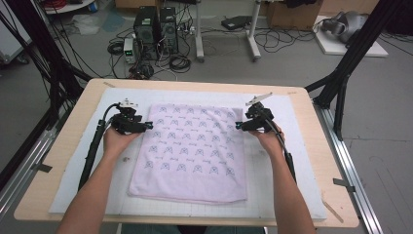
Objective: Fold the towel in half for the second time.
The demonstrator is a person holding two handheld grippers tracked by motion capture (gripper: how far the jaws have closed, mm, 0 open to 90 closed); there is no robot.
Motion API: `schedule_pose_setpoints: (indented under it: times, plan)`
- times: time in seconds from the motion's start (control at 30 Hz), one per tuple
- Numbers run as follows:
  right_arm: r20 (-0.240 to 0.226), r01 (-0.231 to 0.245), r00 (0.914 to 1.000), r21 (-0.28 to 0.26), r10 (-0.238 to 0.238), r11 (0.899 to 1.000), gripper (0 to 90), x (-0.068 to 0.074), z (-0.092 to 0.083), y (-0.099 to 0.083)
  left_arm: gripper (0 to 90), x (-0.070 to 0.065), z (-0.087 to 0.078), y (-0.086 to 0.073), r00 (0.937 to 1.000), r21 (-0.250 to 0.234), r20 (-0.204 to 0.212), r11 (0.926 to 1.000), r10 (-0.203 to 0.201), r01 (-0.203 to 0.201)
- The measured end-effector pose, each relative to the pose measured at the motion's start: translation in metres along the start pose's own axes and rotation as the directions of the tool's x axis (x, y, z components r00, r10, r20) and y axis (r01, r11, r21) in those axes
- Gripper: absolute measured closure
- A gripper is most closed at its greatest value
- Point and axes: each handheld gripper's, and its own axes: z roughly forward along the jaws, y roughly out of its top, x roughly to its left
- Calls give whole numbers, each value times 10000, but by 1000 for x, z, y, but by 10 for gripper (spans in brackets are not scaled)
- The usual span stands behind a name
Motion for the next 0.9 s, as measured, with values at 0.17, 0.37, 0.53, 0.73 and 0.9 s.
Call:
schedule_pose_setpoints:
  times: [0.17, 0.37, 0.53, 0.73, 0.9]
  plan:
    - [367, -293, 9989, 356, 280, 9989, 371, -4, 15, -6, 469, 8, 6, -4, 9988, 386, -396, 9988, -302, 317]
    - [9, -858, 9963, 407, 858, 9955, 396, -8, 22, -11, 490, 5, 11, -5, 9997, 676, -224, 9977, -55, 70]
    - [-162, -1133, 9933, 506, 1142, 9923, 543, -5, 22, -9, 686, -1, 13, -3, 9998, 751, 103, 9971, 139, -147]
    - [-895, -1229, 9880, 356, 1257, 9918, 772, -2, 21, -11, 727, 3, 13, -4, 9983, 717, 489, 9970, -314, 279]
    - [-999, -732, 9920, 461, 775, 9962, 841, 1, 20, -8, 837, 7, 14, -4, 9931, 682, 883, 9951, -770, 711]
